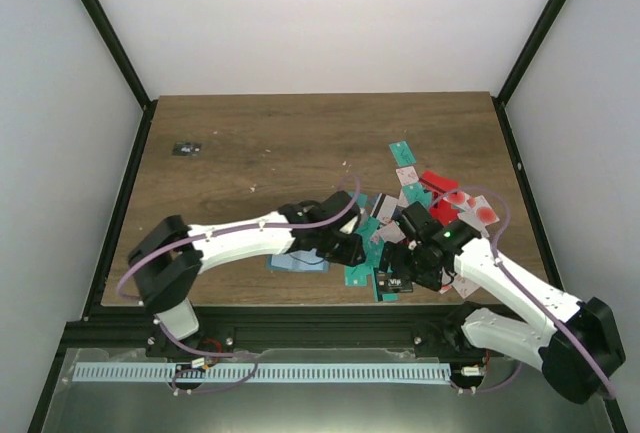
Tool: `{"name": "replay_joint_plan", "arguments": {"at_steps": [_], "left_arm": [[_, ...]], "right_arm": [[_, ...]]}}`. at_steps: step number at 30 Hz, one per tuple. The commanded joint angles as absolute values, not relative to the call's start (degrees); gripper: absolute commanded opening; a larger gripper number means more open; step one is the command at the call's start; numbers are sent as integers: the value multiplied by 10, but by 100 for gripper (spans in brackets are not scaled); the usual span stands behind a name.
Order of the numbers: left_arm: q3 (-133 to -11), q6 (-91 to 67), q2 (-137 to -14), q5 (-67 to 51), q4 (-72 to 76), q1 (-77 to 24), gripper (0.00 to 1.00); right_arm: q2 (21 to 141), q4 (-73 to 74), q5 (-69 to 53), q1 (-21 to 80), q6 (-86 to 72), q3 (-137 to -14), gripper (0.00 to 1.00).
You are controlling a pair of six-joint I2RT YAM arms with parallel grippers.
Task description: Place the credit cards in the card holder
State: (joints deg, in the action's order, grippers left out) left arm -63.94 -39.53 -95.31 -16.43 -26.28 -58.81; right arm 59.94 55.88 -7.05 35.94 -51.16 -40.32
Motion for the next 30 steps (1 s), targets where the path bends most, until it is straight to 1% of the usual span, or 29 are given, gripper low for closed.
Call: {"name": "replay_joint_plan", "arguments": {"at_steps": [1, 4, 7, 10, 13, 19, 26, 30], "left_arm": [[-718, -409, -1025, -183, -248, -610, 27], [-768, -406, -1076, -190, -263, -616, 27], [-789, -410, -1108, -201, -252, -618, 27], [-813, -404, -1133, -216, -243, -620, 27], [-853, -376, -1169, -220, -264, -620, 27], [-917, -360, -1224, -238, -276, -620, 27], [-936, -362, -1264, -263, -269, -620, 27], [-934, -362, -1274, -270, -266, -622, 27]], "right_arm": [[563, 587, -103, 345, -547, -372, 100], [554, 587, -111, 343, -560, -363, 100], [548, 581, -116, 342, -572, -358, 100], [544, 571, -147, 341, -591, -341, 100], [526, 542, -186, 339, -609, -318, 100], [508, 552, -181, 338, -653, -304, 100], [499, 574, -154, 330, -700, -288, 100], [487, 573, -159, 329, -716, -268, 100]]}}
